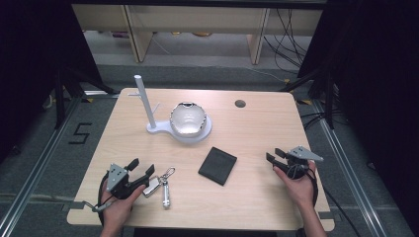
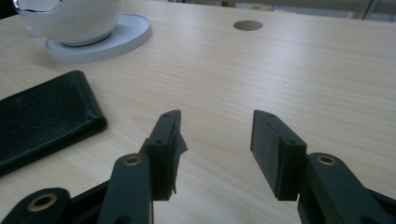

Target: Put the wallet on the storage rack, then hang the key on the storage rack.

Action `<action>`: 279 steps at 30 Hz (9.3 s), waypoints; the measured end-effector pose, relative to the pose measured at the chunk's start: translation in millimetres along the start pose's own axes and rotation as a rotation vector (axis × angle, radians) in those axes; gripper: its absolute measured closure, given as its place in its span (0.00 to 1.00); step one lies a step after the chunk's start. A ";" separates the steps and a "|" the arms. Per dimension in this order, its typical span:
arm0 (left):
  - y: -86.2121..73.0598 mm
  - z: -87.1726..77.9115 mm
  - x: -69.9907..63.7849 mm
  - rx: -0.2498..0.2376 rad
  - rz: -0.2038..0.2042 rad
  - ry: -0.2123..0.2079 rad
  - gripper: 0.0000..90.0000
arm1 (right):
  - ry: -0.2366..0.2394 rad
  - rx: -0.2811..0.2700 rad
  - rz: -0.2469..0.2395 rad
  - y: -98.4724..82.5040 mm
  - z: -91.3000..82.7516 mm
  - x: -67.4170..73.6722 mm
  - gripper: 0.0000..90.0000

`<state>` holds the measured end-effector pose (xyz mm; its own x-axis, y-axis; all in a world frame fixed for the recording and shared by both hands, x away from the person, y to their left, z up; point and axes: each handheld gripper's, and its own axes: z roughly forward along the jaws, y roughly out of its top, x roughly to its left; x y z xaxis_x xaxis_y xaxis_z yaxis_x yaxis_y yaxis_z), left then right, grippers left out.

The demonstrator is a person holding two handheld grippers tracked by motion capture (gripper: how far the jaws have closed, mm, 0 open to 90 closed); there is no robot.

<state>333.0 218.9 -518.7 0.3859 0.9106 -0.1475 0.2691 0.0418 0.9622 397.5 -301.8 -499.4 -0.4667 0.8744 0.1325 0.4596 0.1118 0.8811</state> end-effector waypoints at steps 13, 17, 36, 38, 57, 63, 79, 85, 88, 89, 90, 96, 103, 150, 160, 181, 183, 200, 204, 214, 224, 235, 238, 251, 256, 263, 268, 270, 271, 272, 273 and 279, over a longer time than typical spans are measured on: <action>10.3 1.3 -6.8 0.048 0.012 -0.050 0.36 | 0.162 0.284 -0.128 48.5 34.9 28.4 0.64; 11.7 -0.3 -5.2 0.054 0.012 -0.051 0.37 | 0.193 0.345 -0.134 54.8 46.9 35.1 0.64; 8.2 2.0 -3.9 0.072 -0.014 -0.046 0.37 | 0.327 0.660 -0.254 87.2 114.0 69.3 0.62; 7.7 2.4 -3.5 0.076 -0.013 -0.047 0.37 | 0.329 0.667 -0.262 87.0 117.9 71.5 0.62; 5.0 3.7 -4.2 0.077 -0.022 -0.049 0.37 | 0.353 0.749 -0.273 83.3 139.4 75.4 0.60; 4.4 4.0 -4.1 0.079 -0.021 -0.050 0.37 | 0.347 0.798 -0.243 83.9 143.9 74.7 0.68; 3.0 5.3 -4.4 0.081 -0.022 -0.054 0.37 | 0.364 0.818 -0.271 87.9 144.7 76.8 0.87; 3.2 4.4 -3.4 0.076 -0.025 -0.052 0.37 | 0.345 0.799 -0.304 88.9 139.7 81.2 0.91; 3.3 3.5 -3.0 0.081 -0.025 -0.044 0.37 | 0.351 0.752 -0.322 91.1 132.6 86.4 0.91; 3.2 3.3 -3.0 0.081 -0.026 -0.043 0.37 | 0.348 0.723 -0.348 95.3 124.6 90.0 0.92; 3.2 3.2 -2.9 0.082 -0.026 -0.043 0.37 | 0.348 0.723 -0.348 95.3 124.6 90.0 0.92; 3.4 3.2 -4.6 0.082 -0.027 -0.045 0.37 | 0.295 0.588 -0.504 119.9 91.0 106.5 0.92; 2.7 3.4 -4.0 0.081 -0.028 -0.048 0.37 | 0.226 0.501 -0.605 133.6 71.4 114.1 0.92; 0.0 0.5 -2.2 0.083 -0.036 -0.043 0.37 | 0.150 0.152 -0.811 211.5 91.7 157.1 0.92; -0.7 0.7 -1.7 0.077 -0.040 -0.049 0.37 | 0.144 0.144 -0.824 220.2 108.6 162.2 0.92; -1.3 0.3 -1.5 0.079 -0.038 -0.052 0.37 | 0.116 0.148 -0.809 222.4 153.9 164.7 0.91; -1.2 -0.2 -1.6 0.079 -0.042 -0.050 0.37 | 0.115 0.153 -0.809 220.3 156.6 164.7 0.91; -1.7 0.3 -2.8 0.081 -0.036 -0.053 0.37 | 0.130 0.211 -0.819 213.3 160.8 162.6 0.91; -1.8 -0.4 -1.5 0.089 -0.036 -0.049 0.37 | 0.138 0.224 -0.826 209.2 167.7 163.3 0.90; -1.4 -0.6 -1.6 0.089 -0.037 -0.045 0.37 | 0.146 0.240 -0.849 201.3 180.5 167.0 0.89; -1.5 -0.5 -1.3 0.088 -0.039 -0.049 0.37 | 0.171 0.206 -0.792 200.4 187.0 168.4 0.68; -0.5 0.9 -2.7 0.092 -0.036 -0.052 0.36 | 0.228 0.078 -0.536 202.7 145.0 143.5 0.62; 0.4 1.4 -3.8 0.096 -0.027 -0.053 0.36 | 0.231 0.068 -0.490 192.5 125.3 126.0 0.62; 3.3 2.2 -8.7 0.090 -0.023 -0.062 0.36 | 0.142 0.046 -0.337 121.9 47.4 55.8 0.63; 4.9 3.5 -10.7 0.093 -0.022 -0.083 0.36 | 0.113 0.069 -0.257 95.7 25.5 41.4 0.63; 3.9 2.8 -9.6 0.110 -0.022 -0.071 0.36 | 0.098 0.071 -0.220 74.4 15.6 32.6 0.63; 5.7 3.8 -11.9 0.107 -0.019 -0.078 0.36 | 0.103 0.078 -0.200 68.1 15.2 30.7 0.63; 6.8 3.2 -12.2 0.106 -0.015 -0.081 0.36 | 0.104 0.073 -0.198 67.5 14.5 28.3 0.63; 6.9 2.6 -12.0 0.109 -0.012 -0.084 0.36 | 0.104 0.073 -0.193 66.8 14.1 28.5 0.62; 6.9 2.4 -12.2 0.111 -0.012 -0.085 0.36 | 0.099 0.071 -0.185 65.9 14.4 28.3 0.62; 6.8 2.0 -11.9 0.116 -0.009 -0.088 0.36 | 0.094 0.080 -0.168 64.1 14.1 29.6 0.62; 9.3 2.4 -10.8 0.162 -0.032 -0.110 0.36 | 0.085 0.091 -0.113 48.1 17.0 23.4 0.63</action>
<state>333.4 208.4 -508.7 0.4668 0.8590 -0.2101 0.4177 -0.0047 0.9086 421.5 -268.0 -461.7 -0.5799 0.8111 0.0765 0.4654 0.2527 0.8483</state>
